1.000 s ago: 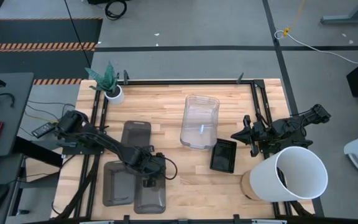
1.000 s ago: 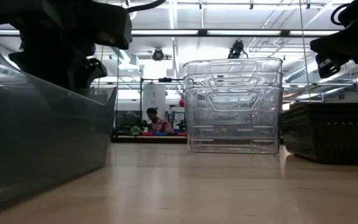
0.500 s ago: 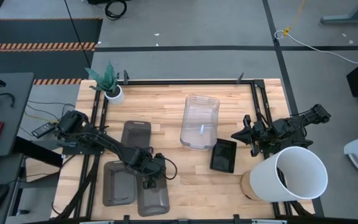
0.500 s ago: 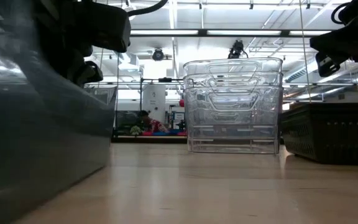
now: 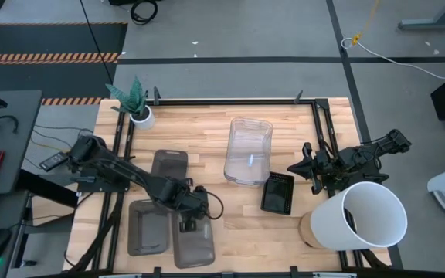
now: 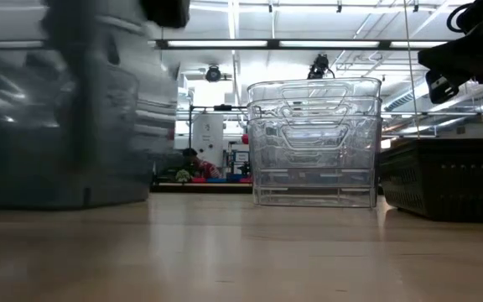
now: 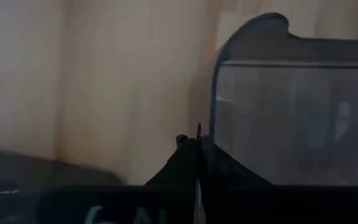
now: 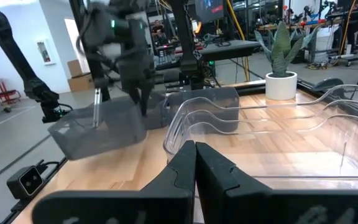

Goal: Stack baskets by color
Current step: Stack the bottom right gray bin on the top gray bin

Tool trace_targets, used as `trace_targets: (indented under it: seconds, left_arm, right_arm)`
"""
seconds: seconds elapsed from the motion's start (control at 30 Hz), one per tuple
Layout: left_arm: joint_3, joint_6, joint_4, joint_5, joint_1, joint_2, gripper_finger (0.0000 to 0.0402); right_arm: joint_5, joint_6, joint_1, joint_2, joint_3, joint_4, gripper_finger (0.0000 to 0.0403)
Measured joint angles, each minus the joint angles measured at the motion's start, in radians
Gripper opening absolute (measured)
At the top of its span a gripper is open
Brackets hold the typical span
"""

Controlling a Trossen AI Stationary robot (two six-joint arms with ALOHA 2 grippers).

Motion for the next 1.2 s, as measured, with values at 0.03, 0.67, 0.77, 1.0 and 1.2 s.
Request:
trace_targets:
  seconds: [0.03,0.67,0.77,1.0,1.2]
  left_arm:
    - [0.024,0.008,-0.033,-0.01,0.005,-0.009,0.0006]
    - [0.138,0.312,-0.35,-0.139,0.334,-0.288,0.0006]
    - [0.138,0.38,-0.376,-0.152,0.39,-0.32,0.0006]
    - [0.138,0.53,-0.503,-0.255,0.474,-0.342,0.0006]
    - [0.138,0.652,-0.53,-0.267,0.518,-0.341,0.0006]
  right_arm:
    - [0.0,0.0,0.0,0.0,0.0,0.0,0.0016]
    - [0.0,0.0,0.0,0.0,0.0,0.015,0.0016]
    - [0.0,0.0,0.0,0.0,0.0,0.015,0.0016]
    - [0.0,0.0,0.0,0.0,0.0,0.015,0.0016]
    - [0.0,0.0,0.0,0.0,0.0,0.015,0.0016]
